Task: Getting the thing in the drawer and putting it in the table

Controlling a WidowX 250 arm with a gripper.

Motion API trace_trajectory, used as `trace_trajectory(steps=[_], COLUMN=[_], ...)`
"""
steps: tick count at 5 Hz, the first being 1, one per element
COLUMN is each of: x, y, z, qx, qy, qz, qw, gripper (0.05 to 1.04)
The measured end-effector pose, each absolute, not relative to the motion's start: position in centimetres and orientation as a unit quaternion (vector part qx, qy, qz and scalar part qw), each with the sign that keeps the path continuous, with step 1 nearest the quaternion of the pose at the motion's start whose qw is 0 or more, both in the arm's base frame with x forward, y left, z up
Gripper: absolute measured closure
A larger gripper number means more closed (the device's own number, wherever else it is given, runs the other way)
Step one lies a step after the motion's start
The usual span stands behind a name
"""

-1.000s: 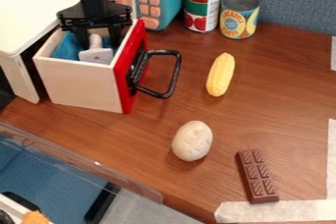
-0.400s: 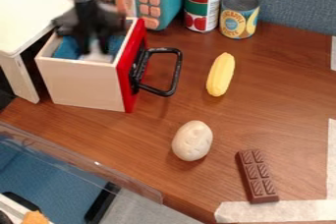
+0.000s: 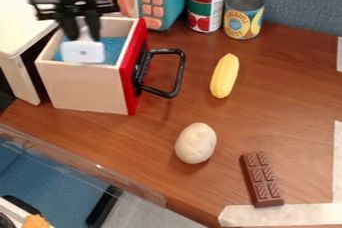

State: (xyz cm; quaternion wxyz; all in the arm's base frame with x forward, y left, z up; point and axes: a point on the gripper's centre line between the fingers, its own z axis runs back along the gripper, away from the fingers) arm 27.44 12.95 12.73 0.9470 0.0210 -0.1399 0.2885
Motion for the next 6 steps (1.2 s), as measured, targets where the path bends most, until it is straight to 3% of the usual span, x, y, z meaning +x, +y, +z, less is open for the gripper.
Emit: trace_trajectory(steps=[1,2,4,6], x=[26.4,25.8,25.2,27.4], y=[9.8,5.7,-2.9,-8.5], z=[14.6,14.2,9.2,5.2], qx=[0.015,0.022,0.080,0.077], qy=[-0.162,-0.167,-0.167,-0.139], qz=[0.246,0.194,0.102,0.062], qw=[0.956,0.966,0.977,0.985], gripper=[0.758,0.758,0.758,0.758])
